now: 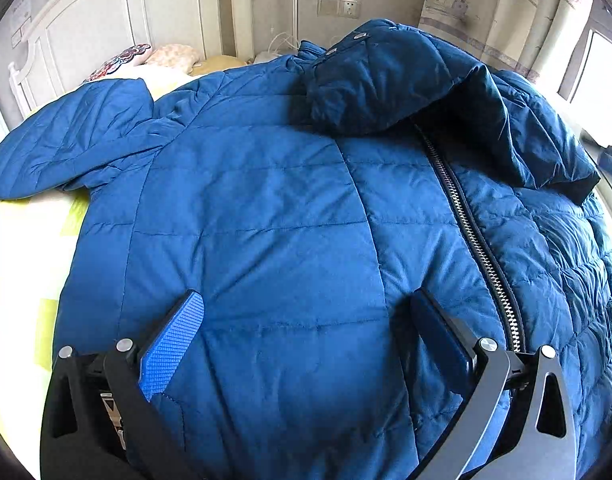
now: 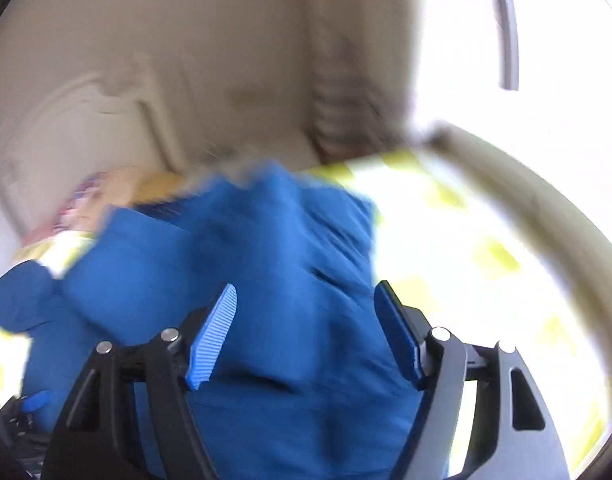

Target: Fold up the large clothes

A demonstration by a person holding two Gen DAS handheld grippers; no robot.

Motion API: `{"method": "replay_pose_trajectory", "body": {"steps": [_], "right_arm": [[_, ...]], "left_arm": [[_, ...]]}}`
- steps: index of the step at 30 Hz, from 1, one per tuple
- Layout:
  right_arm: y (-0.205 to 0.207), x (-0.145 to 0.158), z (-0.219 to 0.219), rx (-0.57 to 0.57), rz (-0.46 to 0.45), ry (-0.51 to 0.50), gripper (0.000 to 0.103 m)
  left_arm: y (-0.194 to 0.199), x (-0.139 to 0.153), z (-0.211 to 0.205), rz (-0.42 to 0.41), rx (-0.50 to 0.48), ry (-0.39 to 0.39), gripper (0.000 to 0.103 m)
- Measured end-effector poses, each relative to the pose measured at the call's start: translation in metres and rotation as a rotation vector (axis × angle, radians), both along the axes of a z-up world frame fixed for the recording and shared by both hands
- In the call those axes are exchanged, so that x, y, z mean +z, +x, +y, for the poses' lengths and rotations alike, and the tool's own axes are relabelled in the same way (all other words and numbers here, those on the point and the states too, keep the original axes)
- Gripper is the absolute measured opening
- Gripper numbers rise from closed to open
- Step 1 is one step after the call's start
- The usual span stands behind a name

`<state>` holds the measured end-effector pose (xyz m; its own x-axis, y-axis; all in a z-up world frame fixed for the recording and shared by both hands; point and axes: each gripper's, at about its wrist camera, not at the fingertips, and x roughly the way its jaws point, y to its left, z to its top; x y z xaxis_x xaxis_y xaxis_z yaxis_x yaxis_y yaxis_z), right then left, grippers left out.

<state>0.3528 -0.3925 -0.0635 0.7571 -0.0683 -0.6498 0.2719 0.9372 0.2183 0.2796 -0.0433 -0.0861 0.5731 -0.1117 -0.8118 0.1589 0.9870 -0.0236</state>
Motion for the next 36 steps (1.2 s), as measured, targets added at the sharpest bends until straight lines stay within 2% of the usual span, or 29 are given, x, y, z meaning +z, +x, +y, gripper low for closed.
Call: {"method": "replay_pose_trajectory", "body": {"steps": [1, 2, 4, 6, 8, 10, 13, 15, 17, 19, 20, 21, 22, 23, 24, 26, 27, 29, 30, 33, 35, 36], "right_arm": [[0.0, -0.017, -0.008, -0.011, 0.017, 0.032, 0.071], [0.004, -0.031, -0.023, -0.018, 0.033, 0.123, 0.071], [0.001, -0.034, -0.029, -0.031, -0.003, 0.165, 0.072], [0.007, -0.036, -0.033, -0.031, -0.008, 0.173, 0.072], [0.0, -0.034, -0.032, -0.042, -0.041, 0.179, 0.072], [-0.008, -0.032, -0.027, -0.049, -0.07, 0.192, 0.072], [-0.016, -0.032, -0.035, -0.08, -0.121, 0.229, 0.072], [-0.031, -0.026, -0.037, -0.098, -0.152, 0.254, 0.072], [-0.039, -0.027, -0.044, -0.103, -0.174, 0.284, 0.072], [-0.037, -0.029, -0.047, -0.102, -0.177, 0.294, 0.072], [-0.039, -0.027, -0.045, -0.099, -0.174, 0.294, 0.072], [-0.039, -0.027, -0.044, -0.095, -0.17, 0.293, 0.072], [-0.038, -0.027, -0.045, -0.091, -0.168, 0.296, 0.072], [-0.038, -0.028, -0.046, -0.09, -0.164, 0.301, 0.072], [-0.038, -0.028, -0.047, -0.09, -0.163, 0.309, 0.072], [-0.041, -0.028, -0.048, -0.093, -0.164, 0.317, 0.072], [-0.041, -0.028, -0.048, -0.091, -0.164, 0.32, 0.072], [-0.04, -0.028, -0.048, -0.089, -0.164, 0.322, 0.072], [-0.04, -0.028, -0.049, -0.088, -0.165, 0.323, 0.072], [-0.041, -0.028, -0.05, -0.087, -0.168, 0.325, 0.072], [-0.041, -0.028, -0.05, -0.087, -0.166, 0.326, 0.072], [-0.04, -0.029, -0.05, -0.087, -0.163, 0.325, 0.072]], "left_arm": [[0.0, 0.0, -0.001, 0.006, -0.002, 0.002, 0.099], [0.001, 0.001, 0.0, 0.016, -0.009, -0.002, 0.099], [0.005, 0.005, 0.005, 0.044, -0.021, -0.065, 0.099], [0.013, 0.016, 0.019, 0.087, -0.032, -0.264, 0.098], [0.031, 0.031, 0.028, 0.132, -0.048, -0.513, 0.098], [0.05, 0.04, 0.03, 0.132, -0.013, -0.639, 0.098], [0.088, 0.039, 0.019, 0.135, 0.072, -0.775, 0.098], [0.106, 0.026, 0.009, 0.175, 0.127, -0.886, 0.097], [0.12, 0.002, 0.0, 0.238, 0.204, -1.041, 0.097], [0.129, -0.012, -0.004, 0.259, 0.296, -1.106, 0.095], [0.133, -0.01, -0.004, 0.207, 0.333, -1.105, 0.092], [0.137, -0.011, -0.004, 0.193, 0.345, -1.114, 0.09], [0.144, -0.015, -0.003, 0.191, 0.361, -1.128, 0.081], [0.149, -0.021, -0.001, 0.199, 0.384, -1.134, 0.063], [0.151, -0.024, 0.002, 0.201, 0.391, -1.141, 0.05], [0.153, -0.024, 0.009, 0.171, 0.36, -1.145, 0.037], [0.148, -0.015, 0.012, 0.126, 0.342, -1.088, 0.033], [0.132, 0.014, 0.018, -0.003, 0.32, -0.926, 0.028], [0.118, 0.037, 0.022, -0.112, 0.296, -0.818, 0.028], [0.082, 0.085, 0.042, -0.329, 0.265, -0.626, 0.028], [0.07, 0.1, 0.056, -0.36, 0.267, -0.526, 0.028], [0.069, 0.099, 0.063, -0.32, 0.246, -0.492, 0.029]]}}
